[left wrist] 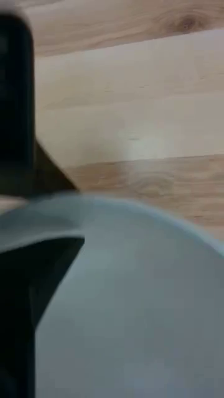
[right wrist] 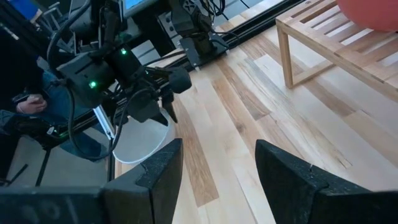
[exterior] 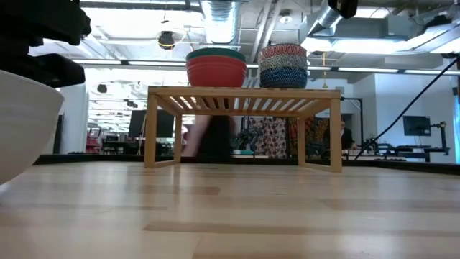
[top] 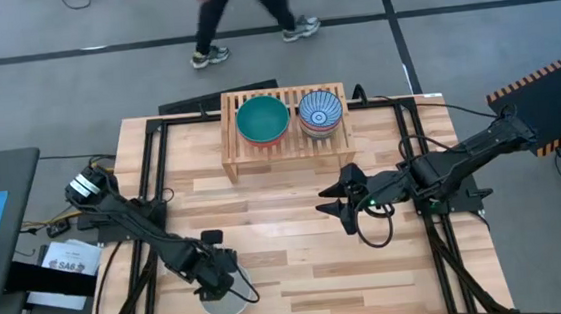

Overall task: Place and stack bowls onto a shelf
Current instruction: Stack the big white bowl on top of the other big dark blue bowl on the shelf

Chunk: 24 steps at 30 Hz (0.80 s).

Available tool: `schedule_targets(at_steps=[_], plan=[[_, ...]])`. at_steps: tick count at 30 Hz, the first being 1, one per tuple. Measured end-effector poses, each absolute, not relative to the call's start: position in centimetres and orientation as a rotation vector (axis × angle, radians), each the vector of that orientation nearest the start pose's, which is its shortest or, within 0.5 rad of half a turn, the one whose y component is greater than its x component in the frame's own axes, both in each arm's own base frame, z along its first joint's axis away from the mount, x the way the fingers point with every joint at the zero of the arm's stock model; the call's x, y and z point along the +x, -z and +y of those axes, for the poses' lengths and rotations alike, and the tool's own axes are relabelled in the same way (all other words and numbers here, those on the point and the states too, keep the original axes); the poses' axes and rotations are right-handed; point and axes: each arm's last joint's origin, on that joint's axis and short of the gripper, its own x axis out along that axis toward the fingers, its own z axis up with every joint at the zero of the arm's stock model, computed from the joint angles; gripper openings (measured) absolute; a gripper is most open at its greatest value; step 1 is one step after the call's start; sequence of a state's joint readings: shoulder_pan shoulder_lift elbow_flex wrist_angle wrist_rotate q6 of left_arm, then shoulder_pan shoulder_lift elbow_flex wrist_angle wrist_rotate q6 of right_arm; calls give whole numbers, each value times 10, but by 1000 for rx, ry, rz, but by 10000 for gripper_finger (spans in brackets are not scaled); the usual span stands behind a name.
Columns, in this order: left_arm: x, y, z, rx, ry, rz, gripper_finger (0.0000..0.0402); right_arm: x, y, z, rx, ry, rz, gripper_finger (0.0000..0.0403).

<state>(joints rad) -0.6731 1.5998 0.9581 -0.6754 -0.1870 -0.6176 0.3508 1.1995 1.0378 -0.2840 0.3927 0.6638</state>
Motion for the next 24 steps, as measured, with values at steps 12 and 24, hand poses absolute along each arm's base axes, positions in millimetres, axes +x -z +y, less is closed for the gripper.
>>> schedule_targets(at_steps=[12, 24], plan=[[212, -307, -107, -205, 15, 969, 0, 249, -335, 81, 525, 100, 366, 226], [200, -499, 62, -117, -532, 539, 0, 251, -344, 71, 533, 118, 339, 226]])
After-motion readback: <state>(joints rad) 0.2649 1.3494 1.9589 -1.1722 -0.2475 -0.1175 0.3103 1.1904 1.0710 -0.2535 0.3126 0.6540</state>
